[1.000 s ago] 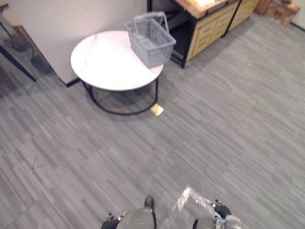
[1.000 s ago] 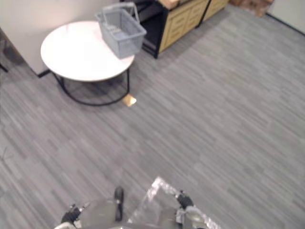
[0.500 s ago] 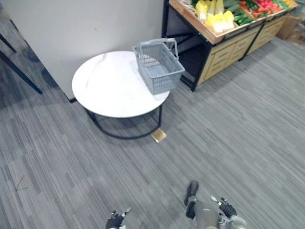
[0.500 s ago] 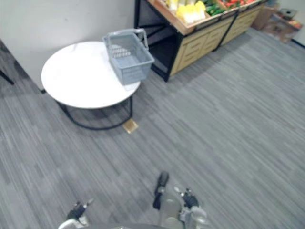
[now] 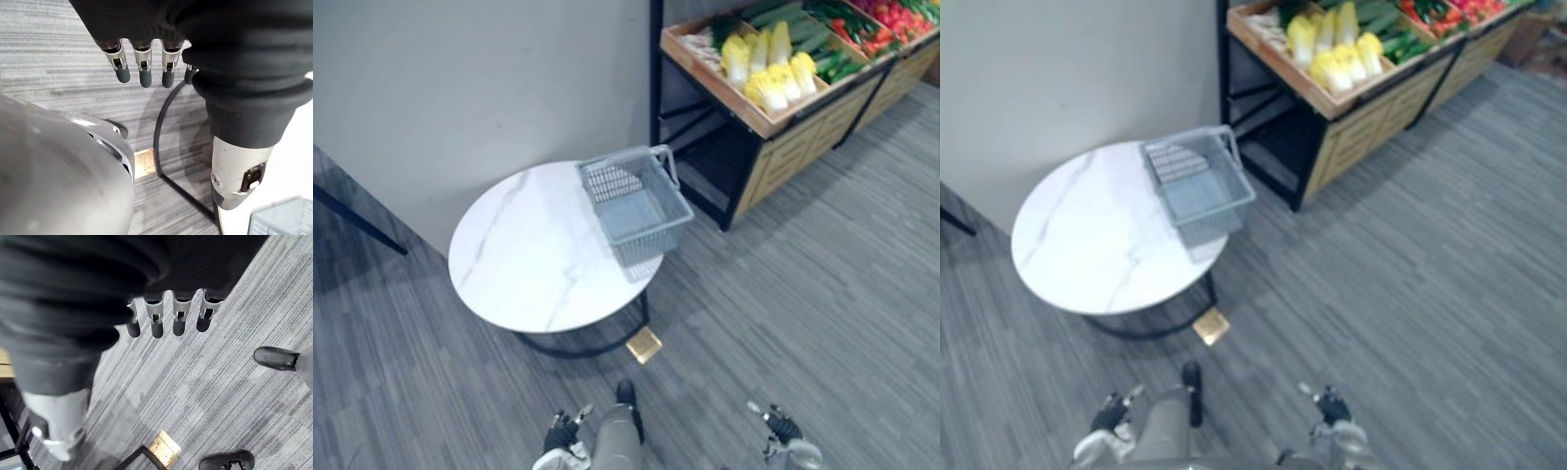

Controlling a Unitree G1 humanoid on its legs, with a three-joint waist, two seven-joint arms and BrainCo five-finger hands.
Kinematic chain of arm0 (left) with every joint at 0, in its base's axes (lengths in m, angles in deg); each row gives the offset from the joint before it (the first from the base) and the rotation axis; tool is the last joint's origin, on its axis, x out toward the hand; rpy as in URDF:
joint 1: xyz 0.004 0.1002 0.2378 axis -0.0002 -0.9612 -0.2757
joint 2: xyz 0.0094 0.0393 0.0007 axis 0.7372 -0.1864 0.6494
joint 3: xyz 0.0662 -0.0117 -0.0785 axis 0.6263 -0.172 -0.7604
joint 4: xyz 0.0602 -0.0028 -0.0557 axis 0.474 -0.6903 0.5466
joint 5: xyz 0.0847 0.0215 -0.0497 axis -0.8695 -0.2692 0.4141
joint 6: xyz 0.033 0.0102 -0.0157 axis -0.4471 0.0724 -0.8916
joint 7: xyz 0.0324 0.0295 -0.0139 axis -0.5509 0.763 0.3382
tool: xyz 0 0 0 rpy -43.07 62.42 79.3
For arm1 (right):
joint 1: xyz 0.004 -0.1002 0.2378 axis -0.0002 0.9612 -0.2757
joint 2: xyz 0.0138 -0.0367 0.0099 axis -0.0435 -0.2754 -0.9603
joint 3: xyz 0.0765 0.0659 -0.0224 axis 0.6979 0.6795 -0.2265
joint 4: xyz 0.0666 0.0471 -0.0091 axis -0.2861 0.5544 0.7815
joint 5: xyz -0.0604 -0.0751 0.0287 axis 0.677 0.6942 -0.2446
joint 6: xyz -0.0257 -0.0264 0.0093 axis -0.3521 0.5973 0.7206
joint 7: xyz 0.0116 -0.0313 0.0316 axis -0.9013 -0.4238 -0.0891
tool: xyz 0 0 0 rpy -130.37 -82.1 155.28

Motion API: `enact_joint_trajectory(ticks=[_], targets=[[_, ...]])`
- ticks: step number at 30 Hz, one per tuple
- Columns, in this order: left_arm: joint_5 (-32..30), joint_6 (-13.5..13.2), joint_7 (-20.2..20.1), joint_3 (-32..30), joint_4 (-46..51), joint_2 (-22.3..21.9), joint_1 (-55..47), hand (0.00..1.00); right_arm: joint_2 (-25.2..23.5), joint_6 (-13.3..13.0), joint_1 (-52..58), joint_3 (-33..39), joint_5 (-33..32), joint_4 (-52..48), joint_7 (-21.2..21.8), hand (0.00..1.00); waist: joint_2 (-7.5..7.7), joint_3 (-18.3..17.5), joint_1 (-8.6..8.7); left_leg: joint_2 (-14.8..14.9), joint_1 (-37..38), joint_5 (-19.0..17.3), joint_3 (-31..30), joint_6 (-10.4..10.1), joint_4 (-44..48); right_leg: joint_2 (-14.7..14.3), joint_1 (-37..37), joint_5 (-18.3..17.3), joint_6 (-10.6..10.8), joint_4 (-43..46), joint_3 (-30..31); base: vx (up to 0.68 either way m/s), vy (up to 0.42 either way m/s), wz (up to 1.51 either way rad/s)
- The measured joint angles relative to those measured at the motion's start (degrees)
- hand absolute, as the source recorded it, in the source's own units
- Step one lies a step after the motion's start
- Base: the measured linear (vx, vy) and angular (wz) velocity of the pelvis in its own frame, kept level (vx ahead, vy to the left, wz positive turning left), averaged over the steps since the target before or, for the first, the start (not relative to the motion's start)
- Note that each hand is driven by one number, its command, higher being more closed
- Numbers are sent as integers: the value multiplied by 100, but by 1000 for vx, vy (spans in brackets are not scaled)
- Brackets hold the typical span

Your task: Pick vegetable in the basket

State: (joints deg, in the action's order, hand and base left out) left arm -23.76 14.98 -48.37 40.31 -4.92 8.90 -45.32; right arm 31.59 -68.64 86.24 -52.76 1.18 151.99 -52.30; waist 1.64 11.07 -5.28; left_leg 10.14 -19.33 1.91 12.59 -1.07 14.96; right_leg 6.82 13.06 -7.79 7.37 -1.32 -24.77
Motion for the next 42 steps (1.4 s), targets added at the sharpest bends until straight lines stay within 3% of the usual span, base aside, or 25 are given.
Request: enact_joint_trajectory(ticks=[1, 2, 3, 4, 5, 7, 8, 9, 10, 12, 15, 17, 20, 21, 22, 25, 27, 28, 29, 34, 37, 38, 40, 42], targets=[[-2, -2, 32, -2, -1, 87, 13, 0, -130, -2, 30, -103, 10, 7, 30, 0, 248, -66, -21, -154, 2, -129, 110, 32, -38, 211, -144, 41, -14, 156, 40, 453, 165, 6], [-14, 11, 28, 0, -21, 169, 46, 0, -216, -6, -21, -118, 15, 8, 52, 0, 326, -71, -102, -204, 67, -248, 197, 104, 96, 332, -196, 204, 2, 365, 169, 524, 217, -11], [-37, 14, 29, 0, -78, 181, 45, 0, -231, -7, -20, -114, 16, 12, 54, 0, 352, -85, -118, -237, 142, -312, 247, 171, 148, 419, -207, 245, 47, 536, 265, 490, 232, -18], [-63, 9, 33, -2, -230, 237, 27, 0, -228, -11, -9, -95, 18, 20, 57, 0, 394, -113, -122, -343, 418, -457, 372, 244, 78, 645, -400, 255, 60, 1222, 510, 390, 202, -23], [-71, 15, 43, -2, -307, 259, -13, 0, -206, -37, -25, -120, 22, 34, 57, 0, 400, -115, -122, -424, 757, -600, 427, 250, -68, 899, -749, 405, 235, 2312, 744, 348, 187, -24], [-127, 34, 51, 64, -430, 361, -138, 0, -176, -80, -43, -224, 176, 151, 67, 0, 405, -106, -49, -477, 1295, -800, 499, 277, -298, 1206, -1504, 1240, 197, 4111, 1187, 340, 152, -13], [-123, 98, 64, 99, -448, 429, -247, 0, -156, -111, -73, -286, 235, 226, 82, 0, 377, -76, 24, -475, 1604, -943, 452, 290, -358, 1229, -1932, 1331, 168, 5086, 1379, 296, 92, 0], [-121, 131, 82, 115, -450, 469, -290, 0, -136, -108, -98, -312, 238, 235, 85, 0, 393, -74, 45, -473, 1765, -969, 427, 288, -398, 1230, -2098, 1252, 112, 5430, 1375, 305, 54, 23], [-121, 138, 90, 116, -447, 516, -325, 0, -68, -120, -98, -404, 242, 231, 78, 0, 395, -75, 83, -451, 2024, -1000, 372, 273, -512, 1212, -2278, 969, 51, 5742, 1164, 305, 15, 51], [-104, 119, 96, 110, -394, 527, -318, 0, -13, -115, -83, -404, 255, 246, 69, 0, 384, -68, 153, -442, 2251, -1003, 130, 264, -687, 1220, -2411, 521, -27, 5358, 616, 310, -35, 73], [-95, 81, 130, 54, -337, 500, -296, 0, 3, -114, -139, -392, 459, 339, 61, 0, 349, -51, 198, -349, 2259, -1049, -353, 165, -701, 1010, -2454, 470, -62, 3132, 367, 330, -154, 78], [-95, 70, 172, 51, -338, 515, -295, 0, 14, -107, -208, -362, 459, 464, 39, 0, 317, -31, 193, -210, 2230, -1109, -752, -51, -697, 772, -2347, 607, 71, 1659, 783, 234, -218, 90], [-98, 62, 205, 51, -351, 522, -333, 0, 12, -92, -180, -321, 459, 494, 37, 0, 380, -65, 187, -131, 2209, -1227, -1328, -448, -698, 773, -2213, 734, 272, 1221, 1094, 265, -443, 108], [-99, 63, 203, 32, -356, 586, -410, 0, -18, -81, -122, -318, 460, 570, 43, 0, 552, -152, 175, -177, 2221, -1280, -1531, -670, -786, 859, -2129, 752, 303, 1225, 982, 151, -454, 90], [-100, 82, 199, -57, -488, 546, -385, 0, 54, -64, -124, -256, 451, 670, 55, 0, 418, -159, 168, -23, 2281, -1311, -1713, -841, -836, 725, -2057, 749, 128, 1311, 835, 196, -521, 83], [-94, 138, 174, -301, -730, 104, -539, 0, 403, 19, -282, 92, 459, 684, 27, 0, -107, -263, 148, 655, 2228, -934, -1777, -1098, -1075, 133, -2001, 510, -172, 1166, 371, 216, -384, 36], [-85, 229, 121, -427, -845, 15, -611, 0, 462, 24, -294, 297, 448, 691, 4, 0, -173, -282, 206, 712, 2126, -521, -1727, -1111, -1069, 59, -1916, 475, -304, 1118, 207, 191, -338, 38], [-89, 255, 127, -466, -848, 18, -635, 0, 501, 24, -244, 302, 439, 692, -21, 0, -92, -238, 255, 718, 2075, -294, -1590, -1085, -1030, 40, -1761, 469, -321, 990, 63, 184, -302, 59], [-95, 256, 128, -460, -845, 24, -631, 0, 518, 25, -230, 305, 394, 694, -47, 0, -111, -229, 311, 719, 2025, -194, -1427, -1078, -960, 24, -1585, 477, -354, 859, -86, 150, -220, 57], [-127, 246, 121, -391, -783, 26, -524, 0, 739, 30, -282, 239, 134, 453, -61, 0, -211, -268, 356, 685, 2033, -172, -988, -1077, -1406, -58, -1544, 614, -335, 533, -213, 62, -31, 18], [-300, 247, 143, -131, -715, 213, -471, 0, 813, 44, -411, -427, 177, -521, -46, 0, -9, -168, 353, 513, 1842, -178, -873, -1083, -1420, 0, -1710, 954, -283, 205, -94, -38, 87, -17], [-333, 248, 146, 80, -666, 307, -468, 0, 924, 38, -548, -803, 228, -1258, -37, 0, 63, -149, 345, 403, 1841, -232, -687, -1058, -1430, 69, -1766, 1161, -246, 30, 74, -100, 132, -49], [-450, 246, 147, 311, -647, 405, -448, 0, 1104, 20, -763, -1122, 313, -2005, -18, 0, 89, -147, 352, 264, 1858, -290, -564, -997, -1429, 177, -1796, 1316, -190, -85, 224, -101, 124, -36], [-598, 211, 142, 530, -530, 465, -403, 0, 1439, -76, -1164, -1337, 790, -2662, -5, 0, 91, -147, 347, 107, 1849, -406, -501, -895, -1424, 316, -1897, 1463, -127, -118, 364, -125, 115, -23]])
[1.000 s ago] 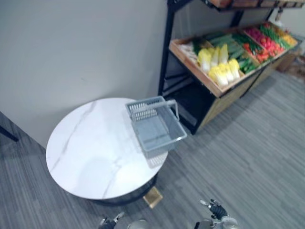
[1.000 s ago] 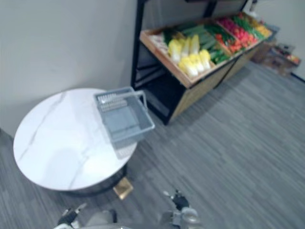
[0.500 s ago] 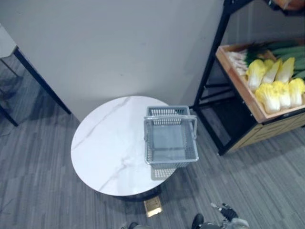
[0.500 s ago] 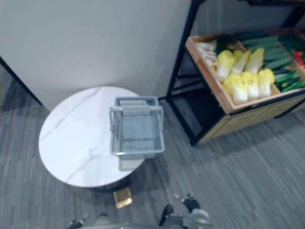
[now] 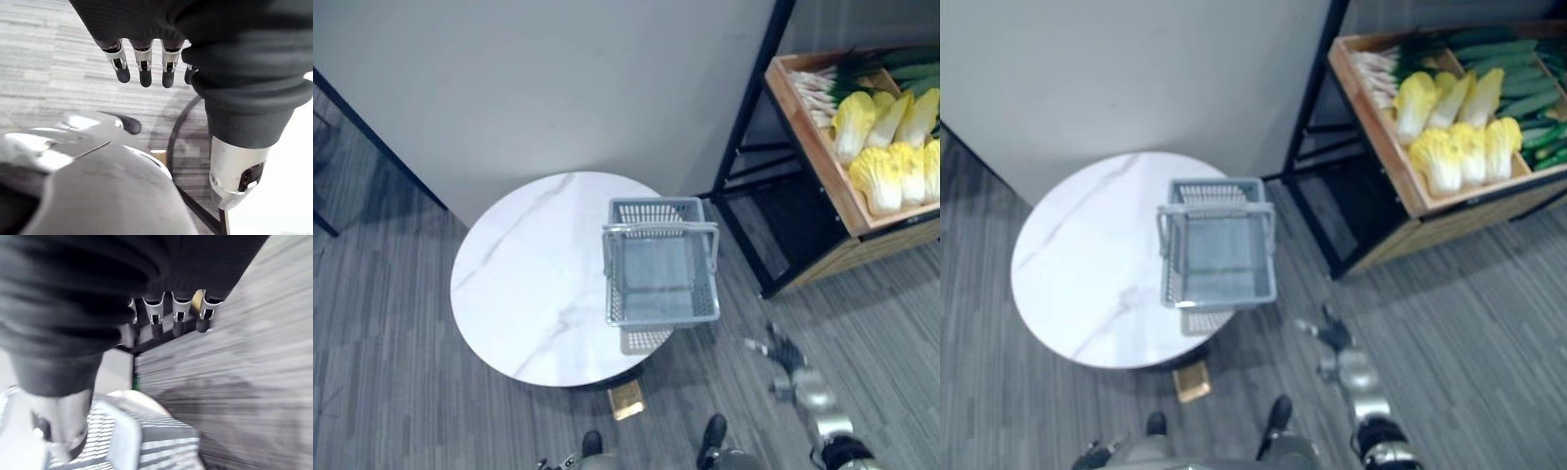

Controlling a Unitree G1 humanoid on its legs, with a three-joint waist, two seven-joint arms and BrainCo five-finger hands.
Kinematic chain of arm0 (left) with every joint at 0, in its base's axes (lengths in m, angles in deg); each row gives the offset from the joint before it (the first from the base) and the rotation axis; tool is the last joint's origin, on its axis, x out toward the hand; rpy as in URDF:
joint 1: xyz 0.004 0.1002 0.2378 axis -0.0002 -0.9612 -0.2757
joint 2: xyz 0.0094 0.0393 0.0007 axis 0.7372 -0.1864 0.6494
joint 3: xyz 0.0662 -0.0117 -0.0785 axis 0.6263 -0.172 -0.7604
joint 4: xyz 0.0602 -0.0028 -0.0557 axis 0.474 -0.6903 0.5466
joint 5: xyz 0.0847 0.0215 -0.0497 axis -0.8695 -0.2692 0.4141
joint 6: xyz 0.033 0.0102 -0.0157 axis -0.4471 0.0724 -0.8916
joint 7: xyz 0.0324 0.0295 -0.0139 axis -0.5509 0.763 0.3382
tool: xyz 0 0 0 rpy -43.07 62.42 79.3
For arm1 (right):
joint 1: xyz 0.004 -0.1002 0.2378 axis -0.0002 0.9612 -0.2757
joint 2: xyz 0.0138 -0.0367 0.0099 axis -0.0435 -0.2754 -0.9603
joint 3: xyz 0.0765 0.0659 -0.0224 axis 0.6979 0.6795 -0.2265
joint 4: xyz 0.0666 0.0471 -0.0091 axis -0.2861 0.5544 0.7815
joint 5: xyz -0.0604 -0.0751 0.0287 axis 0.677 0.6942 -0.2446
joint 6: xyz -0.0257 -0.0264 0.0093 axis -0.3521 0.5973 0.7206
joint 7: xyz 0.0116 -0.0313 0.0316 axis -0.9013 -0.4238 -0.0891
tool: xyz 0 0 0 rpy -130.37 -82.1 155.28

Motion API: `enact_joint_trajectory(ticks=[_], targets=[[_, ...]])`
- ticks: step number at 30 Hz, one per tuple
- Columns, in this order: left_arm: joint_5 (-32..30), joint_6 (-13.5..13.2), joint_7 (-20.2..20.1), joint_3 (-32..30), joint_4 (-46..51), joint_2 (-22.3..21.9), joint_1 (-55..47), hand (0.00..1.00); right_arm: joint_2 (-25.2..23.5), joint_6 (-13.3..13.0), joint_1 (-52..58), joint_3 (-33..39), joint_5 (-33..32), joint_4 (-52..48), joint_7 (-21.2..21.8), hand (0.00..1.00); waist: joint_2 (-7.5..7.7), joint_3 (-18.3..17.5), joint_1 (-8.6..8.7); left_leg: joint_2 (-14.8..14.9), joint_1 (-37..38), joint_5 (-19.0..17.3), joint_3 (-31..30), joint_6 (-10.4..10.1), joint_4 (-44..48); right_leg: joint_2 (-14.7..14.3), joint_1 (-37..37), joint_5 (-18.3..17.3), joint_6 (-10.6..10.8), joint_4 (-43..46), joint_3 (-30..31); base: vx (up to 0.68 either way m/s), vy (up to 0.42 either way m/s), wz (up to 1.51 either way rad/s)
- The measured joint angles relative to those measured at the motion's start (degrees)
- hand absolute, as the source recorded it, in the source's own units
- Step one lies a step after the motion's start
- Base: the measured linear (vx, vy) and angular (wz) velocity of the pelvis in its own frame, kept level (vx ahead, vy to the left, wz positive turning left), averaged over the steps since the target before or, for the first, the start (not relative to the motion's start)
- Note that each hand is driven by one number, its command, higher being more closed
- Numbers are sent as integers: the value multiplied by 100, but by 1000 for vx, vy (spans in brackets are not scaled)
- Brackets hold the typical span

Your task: Pick vegetable in the basket

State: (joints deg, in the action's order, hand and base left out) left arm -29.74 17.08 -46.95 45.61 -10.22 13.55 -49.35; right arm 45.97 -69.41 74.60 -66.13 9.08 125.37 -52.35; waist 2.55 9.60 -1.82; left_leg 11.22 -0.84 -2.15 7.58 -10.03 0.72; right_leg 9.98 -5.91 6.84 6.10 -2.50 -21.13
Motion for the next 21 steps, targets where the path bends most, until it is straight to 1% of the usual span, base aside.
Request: enact_joint_trajectory(ticks=[1, 3, 5, 6, 8, 9, 11, 12, 14, 15, 18, 20, 21], targets=[[-140, -13, -1, 53, 92, 9, 12, 0, 189, -39, -274, -78, 271, -217, -30, 0, 5, 5, -16, -33, -38, -144, -4, 35, 0, 25, -56, 78, 38, -40, 38, -137, 100, -20], [-211, -35, 0, 150, 127, 137, 28, 0, 349, -42, -617, -259, 607, -468, -91, 0, 164, 32, -44, -124, -164, -150, 20, 40, 89, 105, -160, 164, 52, -84, 113, -147, 86, -11], [-397, -27, 23, 168, 140, 245, 52, 0, 646, -63, -1119, -588, 1194, -831, -219, 0, 377, 52, -61, -186, -408, -152, -1, 56, 229, 167, -316, 273, 75, -152, 143, -142, 54, 0], [-413, -23, 47, 168, 139, 280, 54, 0, 718, -63, -1241, -667, 1324, -914, -248, 0, 414, 74, -64, -193, -441, -149, -18, 60, 258, 174, -328, 287, 83, -153, 139, -82, 14, 4], [-414, 6, 114, 141, 135, 260, 46, 0, 932, -68, -1669, -882, 1873, -1256, -320, 0, 458, 104, -187, -190, -537, -144, -35, 66, 318, 172, -396, 321, 69, -154, 139, -51, 2, 3], [-413, 4, 119, 133, 143, 246, 47, 0, 958, -70, -1789, -904, 1970, -1289, -335, 0, 454, 115, -204, -187, -566, -144, -54, 66, 340, 171, -401, 323, 70, -154, 128, -23, -8, 6], [-414, -3, 126, 41, 169, 212, 82, 0, 1038, -40, -2349, -1064, 2329, -1302, -463, 0, 474, 209, -326, -163, -605, -123, -74, 76, 343, 146, -423, 364, 26, -155, 107, -8, -6, 2], [-415, -1, 131, -12, 185, 201, 94, 0, 1071, -35, -2534, -1152, 2384, -1297, -480, 0, 485, 252, -344, -153, -618, -119, -86, 75, 343, 136, -424, 364, 25, -156, 102, -13, -16, 5], [-413, -18, 156, -108, 197, 211, 151, 0, 1102, -35, -3243, -1468, 2416, -1069, -513, 0, 547, 360, -360, -136, -755, -68, -201, 72, 330, 114, -494, 367, 22, -155, 6, -6, -16, 18], [-414, -16, 160, -126, 193, 212, 188, 0, 1107, -34, -3409, -1557, 2421, -954, -529, 0, 551, 389, -366, -133, -793, -55, -217, 68, 335, 111, -499, 390, -2, -156, -33, 17, -11, 19], [-410, -3, 188, -204, 195, 218, 418, 0, 1127, -26, -4405, -2312, 2588, -171, -503, 0, 608, 681, -591, -109, -867, -23, -327, 64, 350, 80, -513, 420, -15, -170, -93, 25, -10, 11], [-404, -10, 205, -203, 214, 224, 545, 0, 1128, -31, -4778, -2559, 2592, 172, -463, 0, 665, 759, -715, -101, -1045, 17, -380, 58, 362, 67, -627, 440, -12, -180, -119, 33, 1, 17], [-401, -10, 235, -201, 269, 223, 584, 0, 1123, -30, -4938, -2629, 2598, 307, -460, 0, 705, 822, -798, -95, -1127, 24, -402, 59, 372, 55, -694, 477, -57, -190, -124, 46, 7, 14]])
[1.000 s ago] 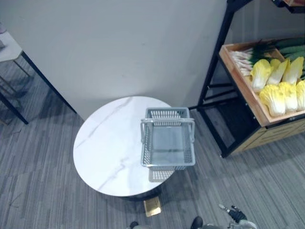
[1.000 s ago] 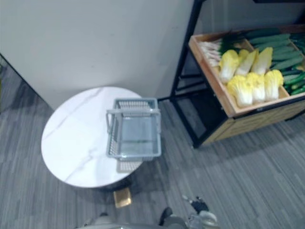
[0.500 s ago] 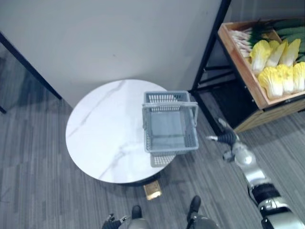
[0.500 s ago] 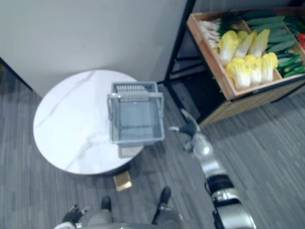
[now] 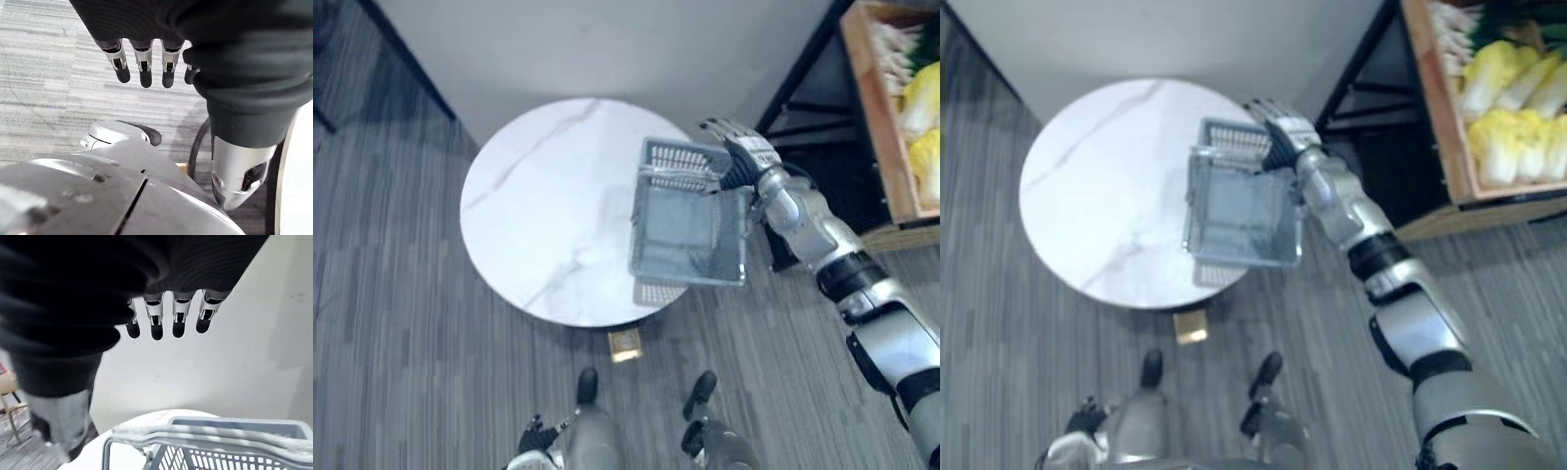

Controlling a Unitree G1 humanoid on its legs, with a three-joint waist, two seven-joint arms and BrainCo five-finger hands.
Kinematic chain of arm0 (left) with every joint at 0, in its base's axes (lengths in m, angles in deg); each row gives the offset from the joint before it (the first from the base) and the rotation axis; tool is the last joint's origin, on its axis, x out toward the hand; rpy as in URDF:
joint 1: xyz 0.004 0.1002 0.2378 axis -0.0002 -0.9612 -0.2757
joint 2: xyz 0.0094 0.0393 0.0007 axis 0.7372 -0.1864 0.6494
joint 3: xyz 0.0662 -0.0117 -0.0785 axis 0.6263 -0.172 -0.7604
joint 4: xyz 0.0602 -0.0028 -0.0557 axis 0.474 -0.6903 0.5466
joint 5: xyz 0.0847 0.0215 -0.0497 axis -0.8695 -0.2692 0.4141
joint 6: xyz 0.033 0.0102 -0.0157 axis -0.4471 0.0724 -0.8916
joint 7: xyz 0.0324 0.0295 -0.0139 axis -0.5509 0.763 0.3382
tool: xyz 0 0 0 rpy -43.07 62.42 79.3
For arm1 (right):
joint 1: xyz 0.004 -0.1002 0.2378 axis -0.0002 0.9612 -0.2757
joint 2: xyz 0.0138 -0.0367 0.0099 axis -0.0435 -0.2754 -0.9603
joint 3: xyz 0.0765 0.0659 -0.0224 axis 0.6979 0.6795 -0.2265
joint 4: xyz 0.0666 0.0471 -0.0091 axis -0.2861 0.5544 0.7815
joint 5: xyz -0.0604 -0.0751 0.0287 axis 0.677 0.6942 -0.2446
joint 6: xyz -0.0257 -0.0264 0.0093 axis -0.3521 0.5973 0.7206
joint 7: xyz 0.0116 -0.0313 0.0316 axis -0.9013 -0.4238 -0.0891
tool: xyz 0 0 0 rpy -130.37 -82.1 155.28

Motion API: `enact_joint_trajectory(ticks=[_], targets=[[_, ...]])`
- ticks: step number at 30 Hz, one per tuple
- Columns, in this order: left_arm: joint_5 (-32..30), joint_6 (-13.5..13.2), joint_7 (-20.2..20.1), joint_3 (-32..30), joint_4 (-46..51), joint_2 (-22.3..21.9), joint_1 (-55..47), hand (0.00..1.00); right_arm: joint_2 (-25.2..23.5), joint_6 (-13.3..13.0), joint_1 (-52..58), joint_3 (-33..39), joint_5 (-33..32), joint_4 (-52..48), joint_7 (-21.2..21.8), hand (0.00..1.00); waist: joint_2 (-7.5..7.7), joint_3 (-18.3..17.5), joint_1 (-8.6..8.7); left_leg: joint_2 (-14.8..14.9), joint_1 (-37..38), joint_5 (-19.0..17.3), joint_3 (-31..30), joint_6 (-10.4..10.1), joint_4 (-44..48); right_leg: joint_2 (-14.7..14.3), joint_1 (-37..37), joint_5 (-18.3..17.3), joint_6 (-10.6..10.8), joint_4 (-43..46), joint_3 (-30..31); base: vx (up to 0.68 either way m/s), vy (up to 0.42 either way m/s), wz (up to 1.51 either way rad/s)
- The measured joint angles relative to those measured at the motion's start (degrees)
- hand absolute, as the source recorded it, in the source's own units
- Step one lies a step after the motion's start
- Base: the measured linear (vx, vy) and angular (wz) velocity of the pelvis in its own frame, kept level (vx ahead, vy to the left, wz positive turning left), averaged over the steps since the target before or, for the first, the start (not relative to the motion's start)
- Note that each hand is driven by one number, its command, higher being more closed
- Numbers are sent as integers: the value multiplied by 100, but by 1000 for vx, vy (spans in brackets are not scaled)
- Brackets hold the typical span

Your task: Pick vegetable in the basket

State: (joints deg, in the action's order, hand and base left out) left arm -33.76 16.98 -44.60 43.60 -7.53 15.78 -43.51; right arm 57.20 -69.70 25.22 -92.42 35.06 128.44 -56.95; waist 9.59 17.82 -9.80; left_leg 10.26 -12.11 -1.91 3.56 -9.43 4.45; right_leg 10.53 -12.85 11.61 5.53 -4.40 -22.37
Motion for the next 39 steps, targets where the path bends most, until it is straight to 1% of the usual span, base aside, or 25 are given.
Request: enact_joint_trajectory(ticks=[3, 5, 8, 10, 14, 17, 18, 24, 27, 30, 36, 37, 39], targets=[[5, -20, 126, 12, 62, 5, 79, 0, -61, 2, -267, -29, 1, 322, 0, 0, 26, 155, -139, 4, -105, 1, -104, 1, 60, -15, 15, 76, 26, -77, -9, 54, 12, 14], [12, -48, 164, 26, 78, 21, 115, 0, -127, 26, -454, -28, 7, 586, -1, 0, 34, 215, -161, 3, -171, 0, -170, 1, 74, -14, 10, 80, 32, -76, -50, 45, 17, 14], [118, -86, 166, 135, 82, 72, 197, 0, -180, 95, -633, -27, 220, 777, -7, 0, 45, 317, -167, 5, -208, -1, -207, 2, 76, -15, 2, 82, 34, -76, -66, 21, 9, 7], [120, -108, 172, 150, 77, 88, 267, 0, -180, 170, -647, -18, 230, 821, -8, 0, 55, 342, -164, 15, -259, -1, -241, 2, 90, -25, -24, 82, 34, -76, -69, 5, 3, 5], [127, -130, 233, 183, 80, 141, 409, 0, -189, 236, -741, -11, 230, 1026, -27, 0, 52, 441, -181, 50, -319, 4, -249, -7, 104, -57, -94, 81, 34, -71, -33, 4, -11, -4], [152, -137, 291, 188, 82, 155, 435, 0, -188, 247, -745, 191, 230, 1060, -37, 0, 42, 503, -155, 58, -335, 4, -246, -7, 124, -65, -105, 82, 34, -71, -10, 6, -4, -1], [253, -137, 297, 205, 82, 155, 442, 0, -187, 251, -754, 253, 231, 1134, -68, 0, 38, 506, -155, 58, -362, 4, -247, -7, 138, -65, -123, 82, 34, -71, -8, 0, 0, 0], [335, -151, 346, 239, 85, 164, 556, 0, -187, 266, -798, 267, 250, 1253, -105, 0, 32, 605, -166, 56, -400, 4, -248, -7, 175, -63, -152, 82, 34, -59, 12, 0, 0, 0], [336, -193, 376, 272, 86, 166, 591, 0, -187, 256, -811, 370, 418, 1368, -146, 0, 10, 652, -169, 51, -475, 5, -262, -7, 204, -59, -192, 81, 34, -61, 12, 6, 0, 3], [339, -198, 383, 348, 89, 190, 592, 0, -186, 276, -817, 435, 438, 1491, -161, 0, -1, 723, -174, 50, -476, 7, -262, -9, 210, -59, -192, 81, 34, -62, 12, 0, 0, 0], [340, -200, 385, 419, 88, 172, 610, 0, -186, 290, -827, 437, 442, 1676, -240, 0, -92, 817, -180, 45, -494, 7, -264, -9, 205, -58, -204, 81, 34, -70, 6, 11, -1, 0], [340, -200, 385, 438, 87, 173, 616, 0, -186, 305, -827, 439, 442, 1697, -240, 100, -105, 825, -180, 45, -504, 7, -264, -9, 204, -58, -216, 81, 34, -71, 6, 0, 0, 0], [340, -200, 385, 462, 89, 173, 632, 0, -186, 354, -851, 462, 443, 1697, -254, 100, -124, 837, -180, 44, -528, 7, -267, -8, 205, -57, -244, 81, 34, -71, 7, 33, -4, -1]])
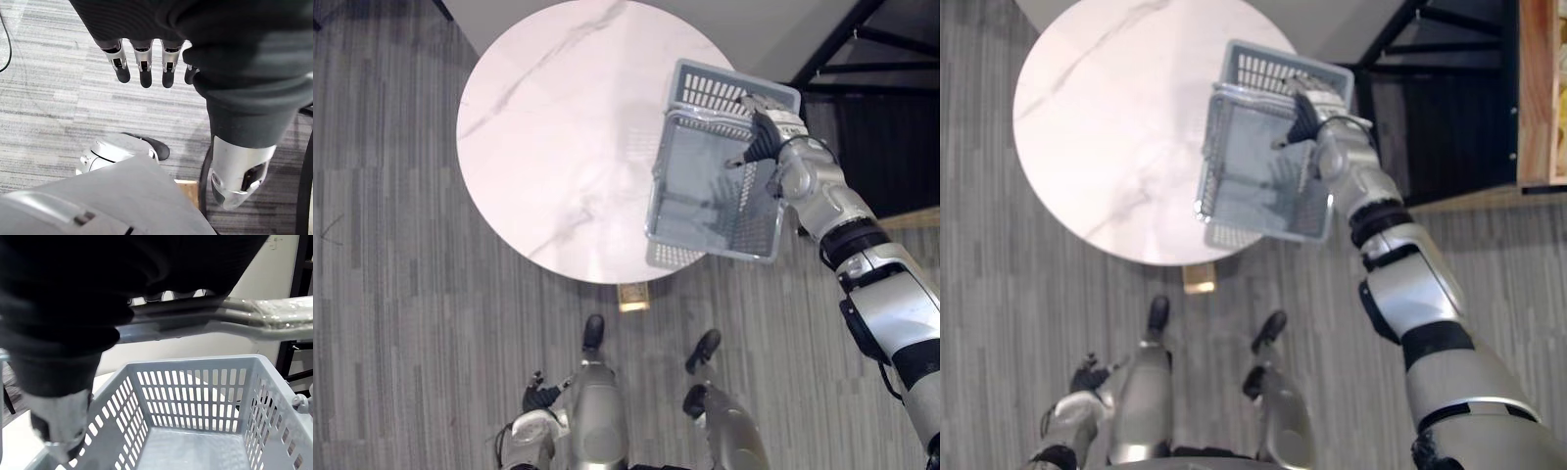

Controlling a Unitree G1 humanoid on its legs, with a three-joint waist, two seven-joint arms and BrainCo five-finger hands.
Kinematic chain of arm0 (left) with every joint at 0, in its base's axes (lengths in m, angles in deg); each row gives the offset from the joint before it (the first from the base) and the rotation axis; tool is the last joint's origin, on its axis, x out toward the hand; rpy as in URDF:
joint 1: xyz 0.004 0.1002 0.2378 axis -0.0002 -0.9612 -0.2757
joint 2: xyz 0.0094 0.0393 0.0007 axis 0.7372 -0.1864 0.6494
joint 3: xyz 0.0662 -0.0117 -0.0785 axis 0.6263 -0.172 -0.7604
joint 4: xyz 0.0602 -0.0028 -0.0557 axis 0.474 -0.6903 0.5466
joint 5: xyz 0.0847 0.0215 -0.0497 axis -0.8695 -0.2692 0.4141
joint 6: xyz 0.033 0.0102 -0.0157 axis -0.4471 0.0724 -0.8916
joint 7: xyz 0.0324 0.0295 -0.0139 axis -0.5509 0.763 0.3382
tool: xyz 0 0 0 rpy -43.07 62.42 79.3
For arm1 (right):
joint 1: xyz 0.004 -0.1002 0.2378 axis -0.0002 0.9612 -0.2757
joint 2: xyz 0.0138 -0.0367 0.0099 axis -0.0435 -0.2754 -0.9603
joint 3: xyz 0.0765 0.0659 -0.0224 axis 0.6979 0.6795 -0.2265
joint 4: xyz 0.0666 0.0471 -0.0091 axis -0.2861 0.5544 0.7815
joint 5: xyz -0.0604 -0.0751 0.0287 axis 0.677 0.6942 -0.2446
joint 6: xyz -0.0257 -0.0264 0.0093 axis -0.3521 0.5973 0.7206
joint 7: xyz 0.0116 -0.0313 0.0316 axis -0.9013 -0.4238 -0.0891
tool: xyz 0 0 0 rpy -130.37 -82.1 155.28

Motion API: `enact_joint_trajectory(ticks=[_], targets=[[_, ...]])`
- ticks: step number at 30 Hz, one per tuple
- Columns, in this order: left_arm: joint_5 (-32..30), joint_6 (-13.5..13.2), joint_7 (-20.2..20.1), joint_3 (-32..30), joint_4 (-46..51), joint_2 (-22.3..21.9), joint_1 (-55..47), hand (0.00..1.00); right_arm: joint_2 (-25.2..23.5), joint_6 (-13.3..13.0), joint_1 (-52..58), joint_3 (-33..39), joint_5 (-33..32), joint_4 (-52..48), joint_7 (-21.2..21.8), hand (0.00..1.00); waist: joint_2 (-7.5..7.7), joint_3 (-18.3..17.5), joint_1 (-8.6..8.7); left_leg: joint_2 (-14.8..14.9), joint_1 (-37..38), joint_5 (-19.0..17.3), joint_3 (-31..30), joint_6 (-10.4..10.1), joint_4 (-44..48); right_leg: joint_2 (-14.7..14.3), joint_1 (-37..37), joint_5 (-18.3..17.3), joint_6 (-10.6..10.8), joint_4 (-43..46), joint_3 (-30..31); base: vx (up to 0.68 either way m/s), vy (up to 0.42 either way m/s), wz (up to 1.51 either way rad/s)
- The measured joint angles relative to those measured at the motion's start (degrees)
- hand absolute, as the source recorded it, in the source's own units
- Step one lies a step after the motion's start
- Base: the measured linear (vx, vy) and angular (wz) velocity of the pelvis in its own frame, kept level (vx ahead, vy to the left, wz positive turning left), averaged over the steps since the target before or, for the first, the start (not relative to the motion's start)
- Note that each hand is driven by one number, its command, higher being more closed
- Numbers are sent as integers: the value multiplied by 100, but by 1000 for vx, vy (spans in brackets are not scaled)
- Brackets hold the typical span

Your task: Pick vegetable in the basket

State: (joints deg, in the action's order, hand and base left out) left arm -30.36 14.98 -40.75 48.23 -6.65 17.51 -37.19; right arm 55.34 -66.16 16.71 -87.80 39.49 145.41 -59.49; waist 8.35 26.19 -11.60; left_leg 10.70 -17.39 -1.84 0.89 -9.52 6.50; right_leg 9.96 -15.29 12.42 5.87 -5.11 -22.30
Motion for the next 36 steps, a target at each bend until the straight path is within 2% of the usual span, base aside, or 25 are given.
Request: enact_joint_trajectory(ticks=[6, 9, 17, 25, 28, 32, 33, 35, 36], targets=[[0, -1, 6, 121, -1, -3, 28, 0, 2, 14, -146, 195, 2, 238, -33, 100, -67, 44, -50, -4, -53, 9, -12, 1, 6, 1, -40, 0, 0, 0, -7, 5, -1, 0], [0, -1, 8, 131, -8, -7, 83, 0, 3, 21, -150, 205, 3, 359, -130, 100, -71, 47, -115, -3, -52, 9, -18, 1, 6, 0, -36, -1, -1, 0, -11, 0, 0, 0], [-4, 1, 10, 153, -9, -8, 127, 0, -50, 92, -161, 206, 4, 441, -151, 100, -71, 47, -138, -3, -51, 40, -78, -8, -7, -5, 9, -2, -3, 1, -83, 14, -2, 4], [-102, 24, 11, 143, 2, -9, 152, 0, -355, 103, -151, -107, 170, 408, 62, 100, -63, 41, -171, 7, 132, 41, -50, -10, -9, -11, 175, -3, -3, -4, -66, 4, -1, -1], [-146, 107, 9, 94, 4, -11, 162, 0, -419, 98, 9, -540, 221, -74, 286, 100, -37, 21, -156, 11, 282, 40, 24, -10, -37, -17, 280, -3, -3, -35, 12, 15, -4, -11], [-357, 159, -4, -139, 4, -19, 155, 0, -353, -26, 231, -1248, 228, -1248, 581, 100, 17, -41, 0, 41, 471, 40, 194, -11, -70, -54, 372, -2, -3, -90, 191, 8, -10, -17], [-402, 221, -7, -197, -4, -26, 111, 0, -327, -138, 443, -1308, 214, -1647, 673, 100, 35, -188, 68, 59, 500, 40, 235, -12, -100, -74, 361, -2, -3, -90, 240, 20, -15, -23], [-524, 260, -14, -269, -45, -54, 38, 0, -229, -307, 768, -1461, 99, -2076, 754, 100, 74, -439, 87, 73, 629, 40, 359, -12, -191, -89, 360, -3, -3, -91, 346, 41, -9, -27], [-575, 261, -23, -282, -43, -67, -83, 0, -111, -429, 1041, -1568, -29, -2373, 780, 100, 92, -690, 210, 71, 697, 40, 426, -12, -250, -86, 366, -3, -3, -92, 394, 50, 0, -19]])
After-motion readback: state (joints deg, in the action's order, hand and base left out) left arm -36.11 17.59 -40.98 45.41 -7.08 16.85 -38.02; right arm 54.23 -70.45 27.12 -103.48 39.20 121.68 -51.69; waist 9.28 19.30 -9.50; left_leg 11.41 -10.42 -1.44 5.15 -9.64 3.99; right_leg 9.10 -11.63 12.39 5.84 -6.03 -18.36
